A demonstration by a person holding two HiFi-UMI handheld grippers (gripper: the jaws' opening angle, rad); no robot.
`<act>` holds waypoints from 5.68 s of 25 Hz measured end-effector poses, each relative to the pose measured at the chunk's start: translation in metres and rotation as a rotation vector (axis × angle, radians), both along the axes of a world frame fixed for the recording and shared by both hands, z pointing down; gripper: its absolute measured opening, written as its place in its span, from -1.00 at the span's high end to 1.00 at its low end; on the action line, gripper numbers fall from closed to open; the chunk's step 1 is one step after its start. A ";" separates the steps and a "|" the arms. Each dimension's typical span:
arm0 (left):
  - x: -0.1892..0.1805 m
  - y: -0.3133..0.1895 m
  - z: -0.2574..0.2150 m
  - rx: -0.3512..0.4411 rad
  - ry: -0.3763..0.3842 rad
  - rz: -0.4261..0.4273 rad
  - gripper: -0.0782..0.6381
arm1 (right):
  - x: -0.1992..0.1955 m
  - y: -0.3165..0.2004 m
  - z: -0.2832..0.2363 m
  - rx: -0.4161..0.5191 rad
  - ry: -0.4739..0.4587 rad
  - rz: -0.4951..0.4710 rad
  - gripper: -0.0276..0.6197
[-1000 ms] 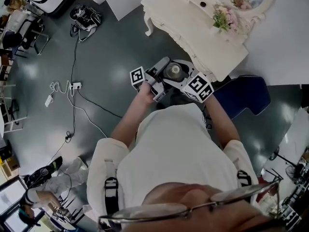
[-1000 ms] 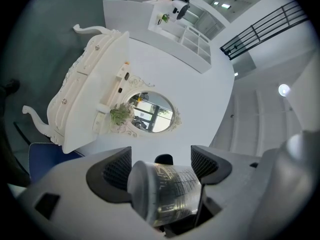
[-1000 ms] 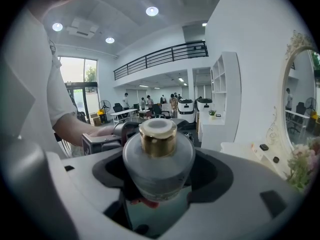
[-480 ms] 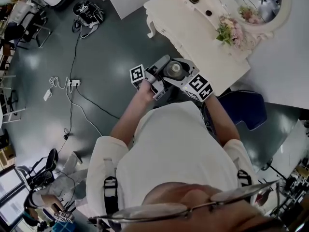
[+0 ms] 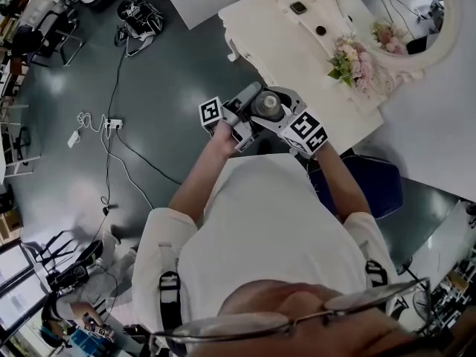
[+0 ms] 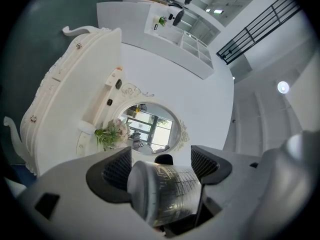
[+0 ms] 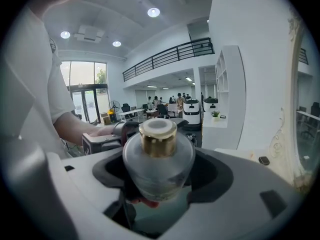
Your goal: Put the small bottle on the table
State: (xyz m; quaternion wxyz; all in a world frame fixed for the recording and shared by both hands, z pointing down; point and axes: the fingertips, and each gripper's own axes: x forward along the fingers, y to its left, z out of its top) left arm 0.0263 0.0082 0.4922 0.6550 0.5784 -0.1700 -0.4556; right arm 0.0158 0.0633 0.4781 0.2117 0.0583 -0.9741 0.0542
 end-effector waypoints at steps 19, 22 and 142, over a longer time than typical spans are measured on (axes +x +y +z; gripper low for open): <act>0.025 -0.071 0.003 -0.020 0.002 0.097 -0.23 | 0.019 -0.073 0.002 -0.013 -0.005 0.102 -0.14; 0.019 -0.094 0.003 -0.017 0.011 0.130 -0.23 | 0.011 -0.096 0.003 -0.010 -0.002 0.139 -0.14; -0.115 -0.274 0.100 0.180 -0.615 0.450 -0.13 | -0.004 -0.344 0.203 -0.187 0.260 0.876 0.23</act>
